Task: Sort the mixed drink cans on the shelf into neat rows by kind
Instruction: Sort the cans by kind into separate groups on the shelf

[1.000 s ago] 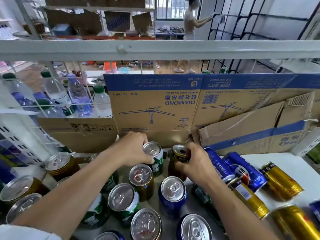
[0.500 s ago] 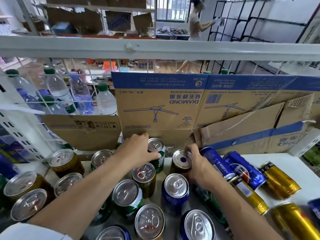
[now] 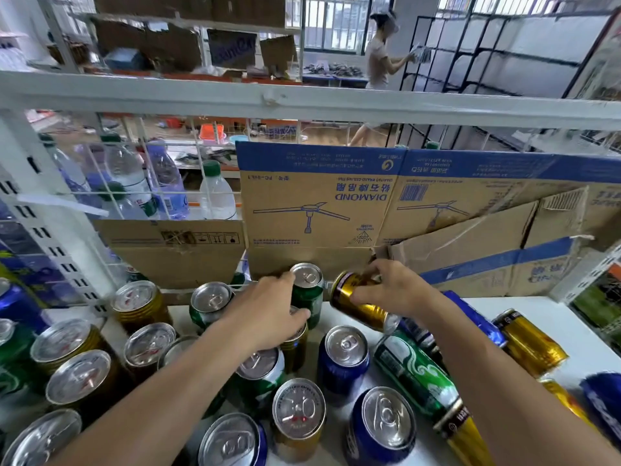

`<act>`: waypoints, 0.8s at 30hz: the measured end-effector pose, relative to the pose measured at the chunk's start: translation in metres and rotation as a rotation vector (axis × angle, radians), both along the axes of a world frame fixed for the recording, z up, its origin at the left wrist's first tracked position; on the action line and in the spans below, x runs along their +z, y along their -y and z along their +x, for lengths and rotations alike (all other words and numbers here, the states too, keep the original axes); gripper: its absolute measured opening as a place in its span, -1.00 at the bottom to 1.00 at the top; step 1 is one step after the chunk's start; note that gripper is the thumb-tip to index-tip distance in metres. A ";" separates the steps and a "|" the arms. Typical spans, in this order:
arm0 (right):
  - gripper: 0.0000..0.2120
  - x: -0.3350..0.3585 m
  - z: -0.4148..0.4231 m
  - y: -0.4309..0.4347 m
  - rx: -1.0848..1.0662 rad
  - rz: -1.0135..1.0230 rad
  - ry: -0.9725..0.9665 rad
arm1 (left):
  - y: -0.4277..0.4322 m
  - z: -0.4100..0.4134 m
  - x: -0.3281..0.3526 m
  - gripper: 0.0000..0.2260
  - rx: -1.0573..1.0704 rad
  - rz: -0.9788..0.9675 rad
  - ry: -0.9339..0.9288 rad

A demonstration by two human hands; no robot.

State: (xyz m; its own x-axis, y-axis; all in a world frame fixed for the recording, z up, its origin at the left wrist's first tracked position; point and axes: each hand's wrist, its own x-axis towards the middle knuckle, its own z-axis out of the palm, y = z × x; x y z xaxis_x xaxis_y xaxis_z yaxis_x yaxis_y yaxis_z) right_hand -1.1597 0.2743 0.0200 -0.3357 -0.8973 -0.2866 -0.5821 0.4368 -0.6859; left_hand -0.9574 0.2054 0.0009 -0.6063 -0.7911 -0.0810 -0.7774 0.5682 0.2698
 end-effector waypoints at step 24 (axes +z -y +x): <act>-0.73 -0.016 -0.011 -0.073 0.014 0.182 -0.609 | -0.024 0.008 -0.013 -0.56 -0.133 -0.044 -0.249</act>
